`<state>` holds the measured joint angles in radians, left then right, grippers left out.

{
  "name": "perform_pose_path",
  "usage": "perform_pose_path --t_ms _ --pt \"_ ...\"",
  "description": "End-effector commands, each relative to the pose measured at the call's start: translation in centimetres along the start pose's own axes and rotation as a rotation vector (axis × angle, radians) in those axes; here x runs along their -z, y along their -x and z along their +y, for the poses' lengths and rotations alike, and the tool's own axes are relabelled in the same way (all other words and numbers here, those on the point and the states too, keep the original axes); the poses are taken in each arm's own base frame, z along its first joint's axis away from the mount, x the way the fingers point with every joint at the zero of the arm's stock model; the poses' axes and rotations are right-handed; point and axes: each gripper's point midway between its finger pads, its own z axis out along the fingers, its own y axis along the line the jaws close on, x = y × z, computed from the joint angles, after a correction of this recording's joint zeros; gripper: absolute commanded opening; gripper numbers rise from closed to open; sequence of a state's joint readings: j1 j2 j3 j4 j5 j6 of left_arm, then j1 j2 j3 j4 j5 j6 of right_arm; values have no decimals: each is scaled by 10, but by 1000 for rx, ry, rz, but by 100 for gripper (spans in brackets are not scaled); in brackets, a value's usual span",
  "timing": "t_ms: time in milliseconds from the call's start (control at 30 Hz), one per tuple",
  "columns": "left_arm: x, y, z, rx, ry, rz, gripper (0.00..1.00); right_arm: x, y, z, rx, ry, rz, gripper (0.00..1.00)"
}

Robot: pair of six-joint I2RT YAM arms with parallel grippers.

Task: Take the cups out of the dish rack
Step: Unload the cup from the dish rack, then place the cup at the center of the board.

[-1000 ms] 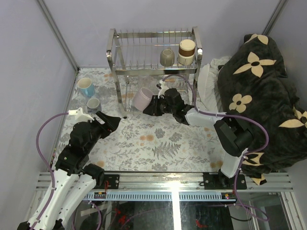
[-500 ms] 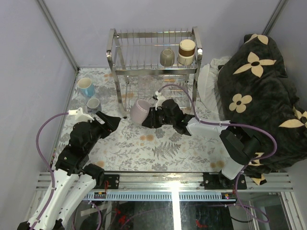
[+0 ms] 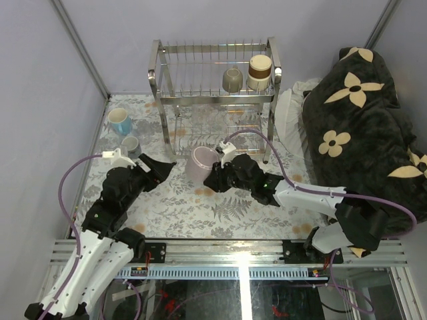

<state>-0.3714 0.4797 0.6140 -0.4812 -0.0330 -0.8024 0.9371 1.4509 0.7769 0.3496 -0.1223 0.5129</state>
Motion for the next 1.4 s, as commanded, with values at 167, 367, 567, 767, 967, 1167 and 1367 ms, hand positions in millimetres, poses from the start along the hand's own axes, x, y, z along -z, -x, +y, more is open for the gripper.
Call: perform_pose_path --t_ms 167,367,567,767,967,1167,1367 --pt "-11 -21 -44 50 -291 80 77 46 99 42 91 87 -386 0" --pt "-1 -29 -68 85 -512 78 77 59 109 62 50 186 -437 0" --pt "28 -15 -92 80 -727 -31 77 67 115 80 -1 278 -461 0" --pt "38 -13 -101 83 -821 -59 77 67 115 91 -45 346 -451 0" --pt "35 -20 -102 87 -846 -27 77 67 119 96 -55 366 -452 0" --pt "43 -14 -106 94 -893 -66 77 64 116 103 -80 406 -433 0" --pt "43 -17 -110 103 -921 -44 75 62 115 111 -102 452 -422 0"
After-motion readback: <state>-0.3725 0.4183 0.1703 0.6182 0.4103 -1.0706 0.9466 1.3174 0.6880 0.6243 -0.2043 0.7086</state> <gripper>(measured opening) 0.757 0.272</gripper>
